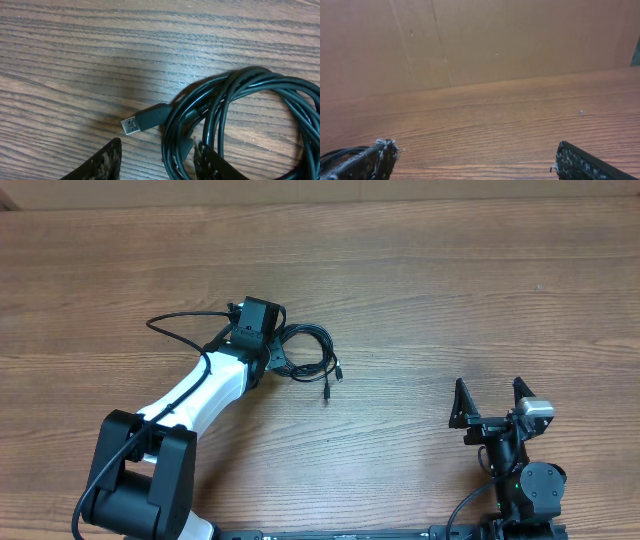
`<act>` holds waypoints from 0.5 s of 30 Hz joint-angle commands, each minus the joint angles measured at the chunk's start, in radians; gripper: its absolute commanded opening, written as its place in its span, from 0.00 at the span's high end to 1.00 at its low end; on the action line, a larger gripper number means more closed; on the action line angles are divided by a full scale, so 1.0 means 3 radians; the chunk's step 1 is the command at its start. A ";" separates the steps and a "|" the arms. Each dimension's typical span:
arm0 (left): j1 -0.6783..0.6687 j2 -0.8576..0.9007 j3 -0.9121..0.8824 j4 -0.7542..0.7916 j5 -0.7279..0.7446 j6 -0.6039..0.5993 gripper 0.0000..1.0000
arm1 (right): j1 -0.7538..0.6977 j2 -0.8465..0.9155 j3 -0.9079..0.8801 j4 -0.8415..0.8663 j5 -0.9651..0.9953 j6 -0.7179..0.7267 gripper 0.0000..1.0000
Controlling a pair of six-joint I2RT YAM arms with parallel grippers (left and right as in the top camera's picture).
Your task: Untangle cables
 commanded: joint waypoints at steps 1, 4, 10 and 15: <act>0.0014 0.0048 0.0027 -0.0001 -0.0069 0.0065 0.52 | 0.0015 -0.0031 -0.0034 0.0019 -0.0009 -0.0013 0.00; 0.0014 0.0048 0.0027 -0.0001 -0.0067 0.0065 0.52 | 0.0015 -0.0031 -0.0034 0.0019 -0.0009 -0.0013 0.00; 0.0014 0.0048 0.0027 -0.0011 -0.0067 0.0065 0.52 | 0.0015 -0.0031 -0.0034 0.0019 -0.0009 -0.0013 0.00; 0.0014 0.0048 0.0027 -0.0013 -0.0069 0.0065 0.51 | 0.0015 -0.0031 -0.0034 0.0019 -0.0009 -0.0013 0.00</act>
